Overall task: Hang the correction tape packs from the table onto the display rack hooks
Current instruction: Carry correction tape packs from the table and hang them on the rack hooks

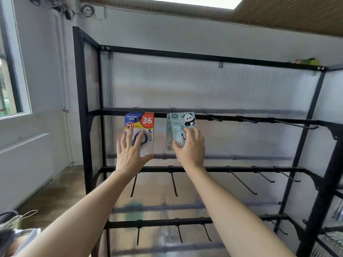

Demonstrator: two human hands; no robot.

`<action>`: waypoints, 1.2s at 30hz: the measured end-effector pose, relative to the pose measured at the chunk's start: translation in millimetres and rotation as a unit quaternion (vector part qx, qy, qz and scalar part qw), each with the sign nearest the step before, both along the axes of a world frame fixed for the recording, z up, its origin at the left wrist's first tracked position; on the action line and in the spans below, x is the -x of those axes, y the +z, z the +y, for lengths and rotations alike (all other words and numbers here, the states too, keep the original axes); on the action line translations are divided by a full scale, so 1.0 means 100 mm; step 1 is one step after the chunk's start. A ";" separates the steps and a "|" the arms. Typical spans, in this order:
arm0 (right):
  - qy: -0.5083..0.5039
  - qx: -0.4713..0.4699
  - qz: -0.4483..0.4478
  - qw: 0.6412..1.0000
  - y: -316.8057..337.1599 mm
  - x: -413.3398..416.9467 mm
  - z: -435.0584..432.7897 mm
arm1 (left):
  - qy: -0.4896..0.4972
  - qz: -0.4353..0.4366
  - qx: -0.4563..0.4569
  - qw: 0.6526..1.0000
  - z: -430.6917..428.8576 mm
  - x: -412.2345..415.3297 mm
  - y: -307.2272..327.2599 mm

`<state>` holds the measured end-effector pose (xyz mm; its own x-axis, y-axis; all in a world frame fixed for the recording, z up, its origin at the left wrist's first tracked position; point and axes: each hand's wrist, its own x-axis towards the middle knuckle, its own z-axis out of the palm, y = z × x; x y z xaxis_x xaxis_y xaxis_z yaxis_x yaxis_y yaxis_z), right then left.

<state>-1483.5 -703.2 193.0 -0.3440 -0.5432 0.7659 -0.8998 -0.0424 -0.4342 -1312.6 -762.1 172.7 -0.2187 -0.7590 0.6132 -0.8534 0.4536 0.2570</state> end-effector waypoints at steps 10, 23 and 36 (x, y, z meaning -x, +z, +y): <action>-0.017 -0.044 0.007 0.999 -0.03 -0.02 -0.12 | -0.008 0.003 0.026 1.000 -0.02 0.03 -0.09; -0.005 0.054 0.086 0.995 -0.27 0.24 -0.40 | 0.003 0.005 0.161 0.987 -0.39 0.19 -0.21; 0.011 0.140 0.014 0.990 -0.40 0.18 -0.55 | 0.021 0.013 0.202 0.979 -0.56 0.18 -0.25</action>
<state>-1501.6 -757.7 153.5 -0.3108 -0.3148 0.8968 -0.9087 -0.1783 -0.3775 -1331.1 -817.9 148.0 -0.1736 -0.4622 0.8696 -0.8688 0.4876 0.0858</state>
